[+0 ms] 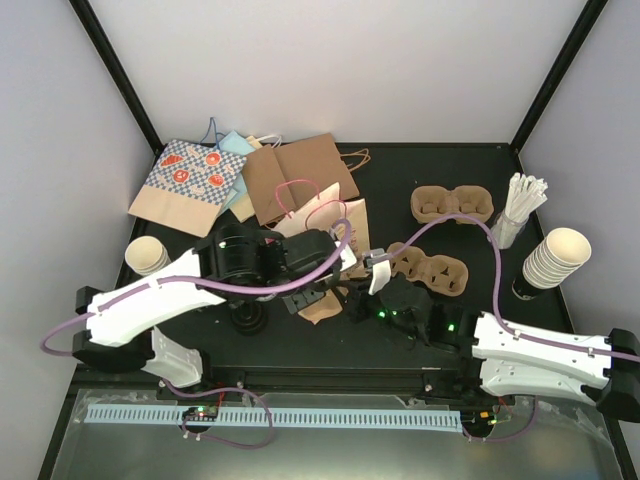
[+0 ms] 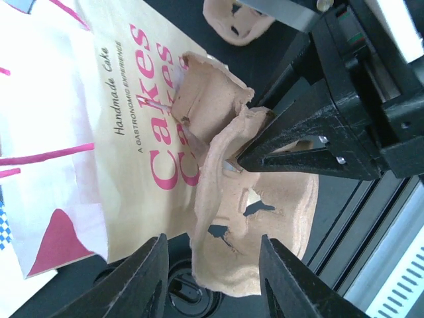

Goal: Pack the takeout coffee

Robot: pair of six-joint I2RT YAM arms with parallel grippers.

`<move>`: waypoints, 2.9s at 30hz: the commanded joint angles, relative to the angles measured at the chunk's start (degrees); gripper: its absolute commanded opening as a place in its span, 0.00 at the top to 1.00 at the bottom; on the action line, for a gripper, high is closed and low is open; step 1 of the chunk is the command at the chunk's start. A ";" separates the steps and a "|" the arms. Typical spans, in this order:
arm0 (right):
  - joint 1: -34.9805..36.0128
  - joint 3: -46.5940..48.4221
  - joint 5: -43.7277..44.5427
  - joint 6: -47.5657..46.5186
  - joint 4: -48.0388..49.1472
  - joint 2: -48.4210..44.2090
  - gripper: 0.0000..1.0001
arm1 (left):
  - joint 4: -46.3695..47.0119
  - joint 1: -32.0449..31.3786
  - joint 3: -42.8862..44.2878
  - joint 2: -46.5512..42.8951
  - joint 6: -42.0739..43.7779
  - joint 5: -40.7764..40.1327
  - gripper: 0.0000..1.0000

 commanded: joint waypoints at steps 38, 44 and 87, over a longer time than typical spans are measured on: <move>-1.23 31.08 20.06 -13.09 -42.68 -7.56 0.70 | 31.51 37.57 -26.06 -27.18 -7.28 28.84 0.11; -3.07 36.52 22.46 -17.03 -44.11 -5.97 0.70 | 33.50 39.88 -28.86 -28.75 -7.70 29.21 0.01; -10.25 50.81 22.60 -35.64 -32.70 13.86 0.71 | 41.84 40.31 -34.50 -21.45 -0.29 35.46 0.28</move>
